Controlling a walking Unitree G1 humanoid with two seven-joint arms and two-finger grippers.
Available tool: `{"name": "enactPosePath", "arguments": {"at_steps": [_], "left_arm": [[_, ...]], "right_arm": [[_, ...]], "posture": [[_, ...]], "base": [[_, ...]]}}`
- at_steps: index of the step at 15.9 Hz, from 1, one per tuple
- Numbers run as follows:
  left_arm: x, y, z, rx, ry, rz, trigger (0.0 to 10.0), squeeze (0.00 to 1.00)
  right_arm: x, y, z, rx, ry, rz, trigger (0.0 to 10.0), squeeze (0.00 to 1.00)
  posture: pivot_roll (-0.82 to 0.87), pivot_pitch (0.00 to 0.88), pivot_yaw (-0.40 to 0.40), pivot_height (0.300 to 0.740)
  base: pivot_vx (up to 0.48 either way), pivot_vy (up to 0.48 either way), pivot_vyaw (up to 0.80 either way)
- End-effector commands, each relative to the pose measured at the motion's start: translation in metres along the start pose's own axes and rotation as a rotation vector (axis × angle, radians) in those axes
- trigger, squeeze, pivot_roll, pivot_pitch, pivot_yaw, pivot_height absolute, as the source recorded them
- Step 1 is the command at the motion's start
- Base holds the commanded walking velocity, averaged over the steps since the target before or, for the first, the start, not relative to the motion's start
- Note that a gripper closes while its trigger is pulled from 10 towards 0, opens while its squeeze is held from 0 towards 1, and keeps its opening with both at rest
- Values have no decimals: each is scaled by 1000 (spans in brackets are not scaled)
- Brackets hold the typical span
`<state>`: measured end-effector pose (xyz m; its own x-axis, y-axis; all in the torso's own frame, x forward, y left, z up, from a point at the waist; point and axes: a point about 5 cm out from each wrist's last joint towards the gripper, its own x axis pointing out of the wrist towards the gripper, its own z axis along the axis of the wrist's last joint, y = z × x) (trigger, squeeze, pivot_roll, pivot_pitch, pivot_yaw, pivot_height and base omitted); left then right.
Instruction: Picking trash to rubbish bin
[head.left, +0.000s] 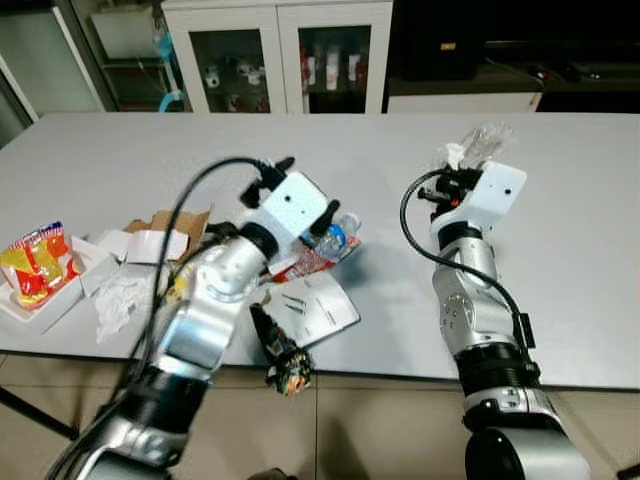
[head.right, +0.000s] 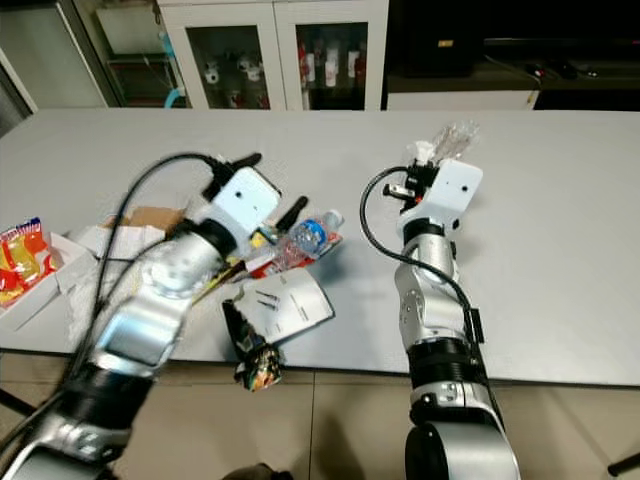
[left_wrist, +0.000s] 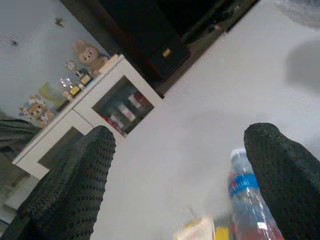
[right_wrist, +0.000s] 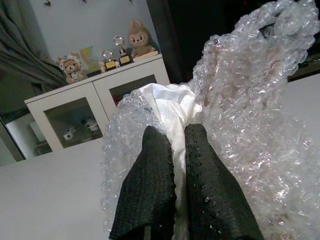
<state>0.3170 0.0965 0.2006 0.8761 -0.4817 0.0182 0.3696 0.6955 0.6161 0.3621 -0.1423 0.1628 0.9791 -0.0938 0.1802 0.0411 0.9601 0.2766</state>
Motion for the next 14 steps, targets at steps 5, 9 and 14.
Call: {"name": "enactPosePath", "arguments": {"at_steps": [5,9,14], "left_arm": [[-10,-2,-13,44,193,-31,10000,0],[-16,7,-31,64,365,44,10000,0],[-17,8,-30,40,431,43,10000,0]], "right_arm": [[-2,0,-2,-3,18,-1,10000,0],[-3,0,-4,-7,31,-1,10000,0],[-3,0,-5,-5,40,1,10000,0]], "posture": [[37,41,66,740],[35,47,68,740],[34,43,67,740]], "base": [[0,0,0],[0,0,0],[0,0,0]]}}
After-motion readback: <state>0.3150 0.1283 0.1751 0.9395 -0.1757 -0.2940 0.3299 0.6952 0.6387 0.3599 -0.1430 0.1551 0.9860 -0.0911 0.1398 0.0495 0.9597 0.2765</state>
